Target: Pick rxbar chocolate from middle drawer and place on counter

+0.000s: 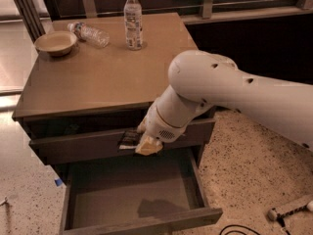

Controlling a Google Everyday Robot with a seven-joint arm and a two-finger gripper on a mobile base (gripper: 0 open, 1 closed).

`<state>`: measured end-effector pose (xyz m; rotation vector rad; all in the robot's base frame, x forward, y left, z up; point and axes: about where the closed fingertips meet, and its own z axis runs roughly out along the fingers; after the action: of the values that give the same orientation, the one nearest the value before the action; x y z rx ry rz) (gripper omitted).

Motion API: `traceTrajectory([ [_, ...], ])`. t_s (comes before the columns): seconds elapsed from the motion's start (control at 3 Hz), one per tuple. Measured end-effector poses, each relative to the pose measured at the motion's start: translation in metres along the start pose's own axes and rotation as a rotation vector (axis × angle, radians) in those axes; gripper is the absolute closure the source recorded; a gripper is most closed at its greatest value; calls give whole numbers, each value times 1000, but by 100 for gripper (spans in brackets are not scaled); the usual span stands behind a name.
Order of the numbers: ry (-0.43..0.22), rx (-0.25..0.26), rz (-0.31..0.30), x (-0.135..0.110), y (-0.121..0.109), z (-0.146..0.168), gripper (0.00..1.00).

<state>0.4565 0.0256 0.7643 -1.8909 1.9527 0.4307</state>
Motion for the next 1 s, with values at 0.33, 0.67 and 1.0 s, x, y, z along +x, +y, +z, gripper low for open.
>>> traceTrajectory([
  [0.33,1,1,4,2,0,0,100],
  [0.67,-30,17,-23,-19,-3,-25,100],
  [1.0,-59,59,-72,-54,-20,-65,100],
])
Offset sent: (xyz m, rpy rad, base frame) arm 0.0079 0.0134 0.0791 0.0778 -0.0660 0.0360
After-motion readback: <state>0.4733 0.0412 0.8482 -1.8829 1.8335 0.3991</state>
